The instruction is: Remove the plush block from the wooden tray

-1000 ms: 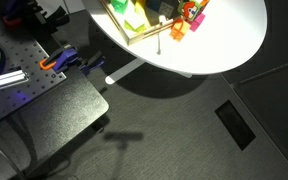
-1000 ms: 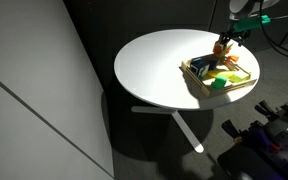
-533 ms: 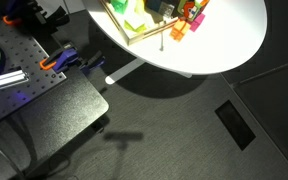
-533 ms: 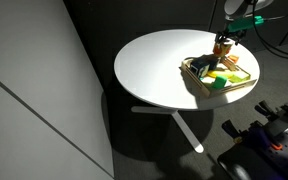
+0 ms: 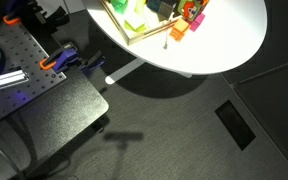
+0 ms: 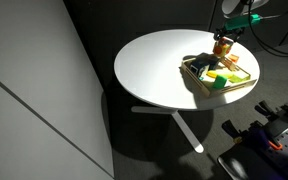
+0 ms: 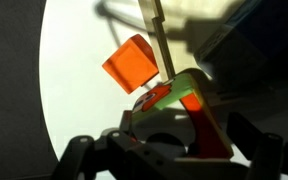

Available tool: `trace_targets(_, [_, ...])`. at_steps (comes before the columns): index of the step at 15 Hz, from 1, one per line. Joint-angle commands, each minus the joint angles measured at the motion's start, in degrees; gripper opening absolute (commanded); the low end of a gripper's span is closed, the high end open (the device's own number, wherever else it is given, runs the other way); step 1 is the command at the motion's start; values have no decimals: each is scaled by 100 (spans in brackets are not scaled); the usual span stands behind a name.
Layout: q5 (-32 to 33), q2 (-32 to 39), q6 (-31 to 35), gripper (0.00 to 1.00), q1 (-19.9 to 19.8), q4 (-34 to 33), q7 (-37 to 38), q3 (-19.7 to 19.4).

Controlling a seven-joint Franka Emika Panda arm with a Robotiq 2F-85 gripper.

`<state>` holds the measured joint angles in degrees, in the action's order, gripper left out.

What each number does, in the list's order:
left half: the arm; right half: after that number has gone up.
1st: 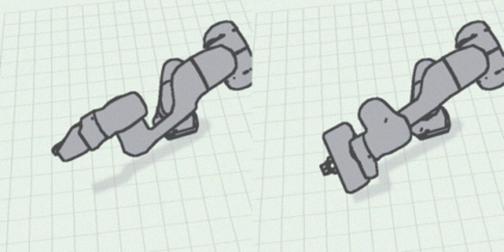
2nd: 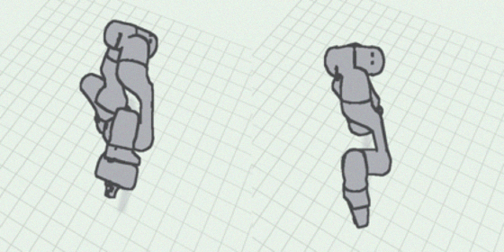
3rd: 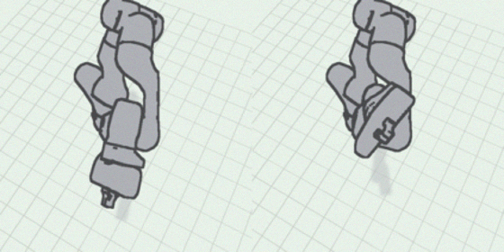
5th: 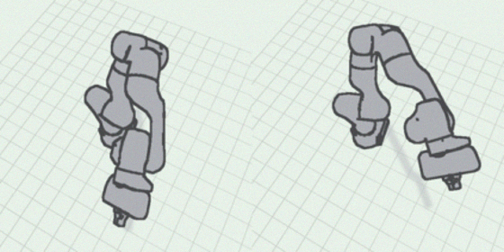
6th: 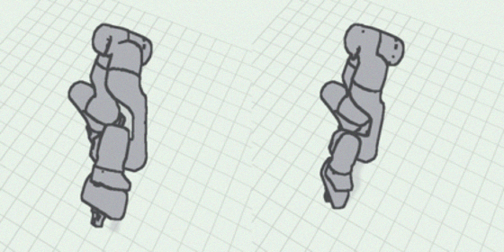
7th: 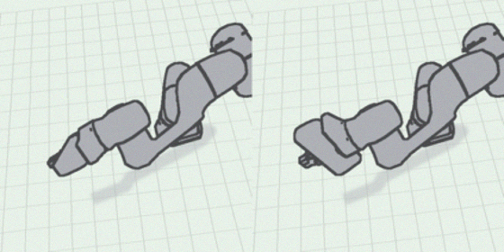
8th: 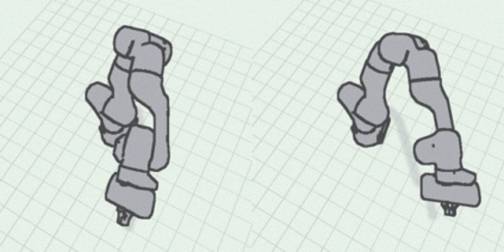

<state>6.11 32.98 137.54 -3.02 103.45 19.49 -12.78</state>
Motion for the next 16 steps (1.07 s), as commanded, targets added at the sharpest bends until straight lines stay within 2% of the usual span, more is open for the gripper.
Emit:
trace_targets(1, [179,173,-62,66,119,-245,233,-137])
trace_targets(4, [221,181,-67,41,162,-265,237,-166])
trace_targets(9, [252,120,-86,5,188,-311,197,-180])
trace_targets(11, [230,78,-126,0,176,-347,187,-177])
trace_targets(16, [206,1,-156,2,179,-483,234,-203])
